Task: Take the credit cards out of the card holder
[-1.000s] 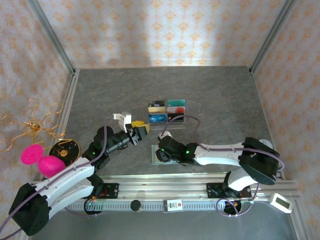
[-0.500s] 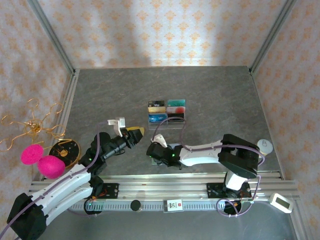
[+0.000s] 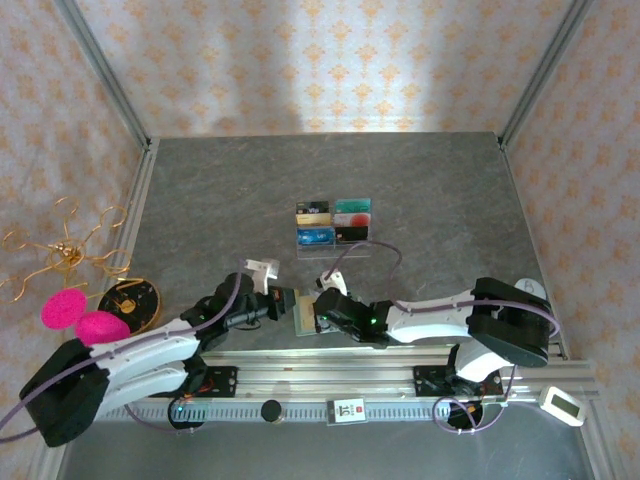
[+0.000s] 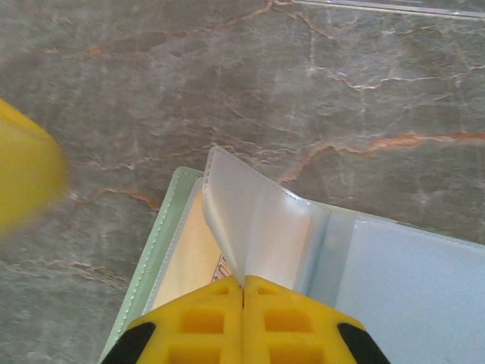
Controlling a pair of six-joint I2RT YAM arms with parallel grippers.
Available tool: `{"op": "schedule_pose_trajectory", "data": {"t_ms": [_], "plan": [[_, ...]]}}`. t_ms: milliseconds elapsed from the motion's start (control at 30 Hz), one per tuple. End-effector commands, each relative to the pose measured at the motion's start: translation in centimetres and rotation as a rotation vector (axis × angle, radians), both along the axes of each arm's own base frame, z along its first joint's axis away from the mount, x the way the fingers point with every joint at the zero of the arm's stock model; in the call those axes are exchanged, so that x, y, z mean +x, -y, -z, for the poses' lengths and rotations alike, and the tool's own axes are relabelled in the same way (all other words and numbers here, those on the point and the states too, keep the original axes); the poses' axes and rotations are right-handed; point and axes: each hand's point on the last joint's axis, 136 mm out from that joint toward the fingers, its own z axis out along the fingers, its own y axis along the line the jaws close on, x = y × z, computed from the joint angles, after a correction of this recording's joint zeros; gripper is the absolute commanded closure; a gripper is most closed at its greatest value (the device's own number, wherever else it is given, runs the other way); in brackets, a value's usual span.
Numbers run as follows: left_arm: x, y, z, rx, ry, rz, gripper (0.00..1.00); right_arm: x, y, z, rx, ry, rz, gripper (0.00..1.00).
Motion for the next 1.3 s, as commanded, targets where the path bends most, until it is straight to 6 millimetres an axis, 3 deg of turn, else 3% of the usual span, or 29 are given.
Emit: {"op": "schedule_pose_trajectory", "data": {"t_ms": [0, 67, 200, 300, 467, 567, 667, 833, 967, 1133, 1267], "plan": [[0.3, 0.9, 0.6, 0.028, 0.004, 0.003, 1.0, 0.0, -0.7, -1.2, 0.111, -0.007, 0.022, 1.0], [0.4, 1.2, 1.4, 0.056, -0.014, 0.011, 1.0, 0.0, -0.6, -1.8, 0.145, 0.002, 0.029, 0.99], [0.2, 3.0, 1.7, 0.063, -0.026, 0.064, 1.0, 0.0, 0.2, -3.1, 0.194, 0.026, 0.05, 0.72], [0.2, 4.9, 1.2, 0.064, -0.021, 0.111, 1.0, -0.1, 1.8, -4.6, 0.252, 0.051, 0.087, 0.63], [-0.5, 8.1, 1.0, 0.062, -0.029, 0.195, 0.99, 0.1, 5.4, -6.1, 0.307, 0.082, 0.187, 0.62], [-1.4, 10.3, 1.9, 0.088, -0.043, 0.255, 0.99, 0.0, 7.2, -6.2, 0.321, 0.085, 0.232, 0.62], [-1.3, 11.2, 2.7, 0.095, -0.067, 0.268, 1.0, -0.2, 8.3, -6.4, 0.345, 0.082, 0.253, 0.62], [-0.1, 10.0, 0.0, 0.059, -0.001, 0.171, 1.0, -0.5, 8.9, -7.1, 0.364, 0.081, 0.254, 0.62], [0.4, 7.4, -1.3, 0.094, 0.025, 0.07, 1.0, -0.7, 8.3, -7.9, 0.368, 0.086, 0.219, 0.62], [-0.4, 3.9, -1.5, 0.106, 0.026, -0.02, 1.0, -1.7, 4.7, -8.4, 0.392, 0.021, 0.073, 0.64], [-1.2, 1.1, -0.8, 0.08, 0.038, -0.079, 1.0, -2.3, 1.2, -6.6, 0.366, -0.114, -0.031, 0.8]]}}
